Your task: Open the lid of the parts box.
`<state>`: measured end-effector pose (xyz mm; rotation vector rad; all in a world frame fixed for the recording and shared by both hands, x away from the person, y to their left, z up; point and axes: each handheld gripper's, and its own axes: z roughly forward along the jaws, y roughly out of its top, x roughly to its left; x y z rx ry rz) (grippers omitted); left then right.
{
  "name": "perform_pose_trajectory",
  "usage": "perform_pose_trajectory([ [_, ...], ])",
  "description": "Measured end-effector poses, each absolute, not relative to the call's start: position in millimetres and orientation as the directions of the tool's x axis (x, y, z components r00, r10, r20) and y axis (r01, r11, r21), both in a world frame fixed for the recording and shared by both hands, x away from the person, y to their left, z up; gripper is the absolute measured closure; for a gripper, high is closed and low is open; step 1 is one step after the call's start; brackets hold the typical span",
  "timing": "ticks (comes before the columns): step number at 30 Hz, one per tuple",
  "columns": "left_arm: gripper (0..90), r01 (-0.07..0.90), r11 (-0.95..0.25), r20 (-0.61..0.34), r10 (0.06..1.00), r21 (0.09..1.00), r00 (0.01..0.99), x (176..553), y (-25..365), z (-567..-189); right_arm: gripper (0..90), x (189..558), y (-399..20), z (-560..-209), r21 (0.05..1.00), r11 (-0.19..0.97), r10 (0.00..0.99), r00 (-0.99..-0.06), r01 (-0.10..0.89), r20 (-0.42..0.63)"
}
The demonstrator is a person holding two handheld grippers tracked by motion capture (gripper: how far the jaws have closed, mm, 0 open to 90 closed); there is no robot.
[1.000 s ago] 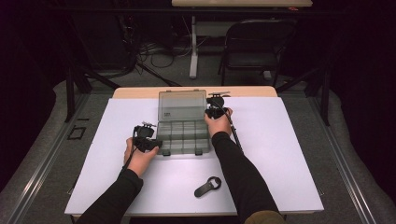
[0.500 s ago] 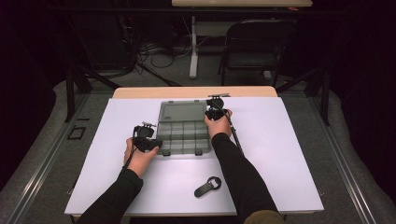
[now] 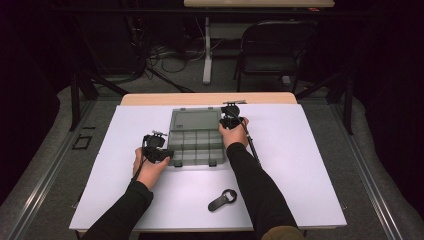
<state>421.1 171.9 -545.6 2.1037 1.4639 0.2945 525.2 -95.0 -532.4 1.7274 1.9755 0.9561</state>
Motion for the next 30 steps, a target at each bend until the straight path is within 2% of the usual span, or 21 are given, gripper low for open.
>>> perform_pose_trajectory([
  [10,70.8,0.789,-0.256,-0.127,0.914,0.558,0.386,420.9,171.6,-545.5,89.6,523.3,-94.0,-532.0,0.69,0.042,0.967,-0.203,0.723,0.155],
  [14,62.7,0.778,-0.268,-0.114,0.911,0.568,0.397,420.2,171.4,-544.3,83.7,519.6,-96.7,-530.0,0.699,0.058,0.963,-0.223,0.713,0.148],
  [17,57.0,0.77,-0.262,-0.126,0.906,0.582,0.404,419.0,172.4,-541.7,75.8,515.7,-100.9,-525.4,0.718,0.065,0.957,-0.248,0.693,0.153],
  [21,52.0,0.744,-0.28,-0.108,0.899,0.606,0.425,416.7,175.9,-536.0,68.4,506.4,-103.3,-518.1,0.744,0.092,0.951,-0.279,0.661,0.131],
  [30,51.6,0.664,-0.28,-0.106,0.871,0.694,0.479,410.9,181.3,-518.3,60.4,485.7,-106.8,-497.0,0.789,0.178,0.925,-0.373,0.588,0.069],
])
